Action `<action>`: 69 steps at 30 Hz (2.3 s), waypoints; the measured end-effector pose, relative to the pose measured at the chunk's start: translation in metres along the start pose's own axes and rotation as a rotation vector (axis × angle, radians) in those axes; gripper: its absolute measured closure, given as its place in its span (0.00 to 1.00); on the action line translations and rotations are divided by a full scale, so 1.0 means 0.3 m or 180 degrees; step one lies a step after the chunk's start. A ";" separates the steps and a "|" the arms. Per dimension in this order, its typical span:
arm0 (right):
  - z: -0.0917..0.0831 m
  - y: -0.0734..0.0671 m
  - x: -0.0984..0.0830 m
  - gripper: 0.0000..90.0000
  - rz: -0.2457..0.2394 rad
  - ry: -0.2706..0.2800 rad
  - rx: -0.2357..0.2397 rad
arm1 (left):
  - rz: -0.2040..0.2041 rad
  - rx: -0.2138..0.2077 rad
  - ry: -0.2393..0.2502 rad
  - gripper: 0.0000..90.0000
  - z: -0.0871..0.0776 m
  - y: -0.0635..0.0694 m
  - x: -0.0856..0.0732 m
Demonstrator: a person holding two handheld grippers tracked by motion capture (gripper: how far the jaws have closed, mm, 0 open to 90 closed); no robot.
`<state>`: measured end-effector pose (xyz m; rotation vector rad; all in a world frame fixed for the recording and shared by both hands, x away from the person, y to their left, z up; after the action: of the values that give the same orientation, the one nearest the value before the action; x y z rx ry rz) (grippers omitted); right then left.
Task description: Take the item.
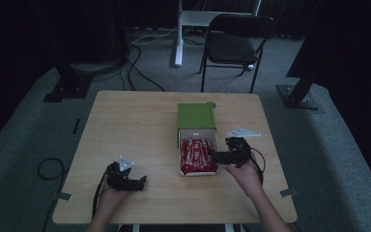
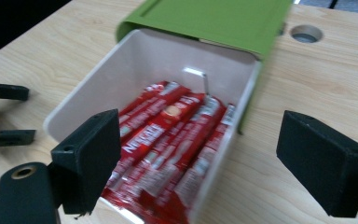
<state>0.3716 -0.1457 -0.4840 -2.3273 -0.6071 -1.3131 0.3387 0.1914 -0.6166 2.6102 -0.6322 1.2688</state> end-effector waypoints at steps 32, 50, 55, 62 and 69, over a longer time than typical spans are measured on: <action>0.196 -0.206 -0.065 0.28 -0.0117 -0.0380 0.0062 | 0.0010 -0.0005 -0.0002 0.01 0.000 -0.001 0.000; 0.224 -0.212 -0.119 0.66 -0.0194 -0.0480 0.0040 | 0.0011 -0.0005 -0.0003 0.01 0.000 -0.001 0.000; 0.226 -0.226 -0.121 0.82 -0.0340 -0.0490 0.0024 | 0.0007 -0.0004 0.0000 0.01 0.000 0.000 0.000; 0.206 -0.214 -0.110 0.93 -0.0303 -0.0387 -0.0045 | 0.0007 -0.0004 0.0000 0.01 0.000 0.000 0.000; 0.163 -0.188 -0.081 0.95 -0.0280 -0.0269 -0.0076 | 0.0008 -0.0004 0.0001 0.01 0.000 -0.001 0.000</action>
<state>0.3634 -0.0770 -0.5213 -2.4104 -0.7319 -1.2714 0.3388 0.1916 -0.6166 2.6089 -0.6364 1.2690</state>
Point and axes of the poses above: each handheld gripper's, and its own axes: z roughly forward along the jaws, x roughly out of its top, y roughly to its right, the point moved 6 cm from there along z, roughly forward along the jaws, and after that the axes turned 7 degrees about y, right-handed, at the moved point
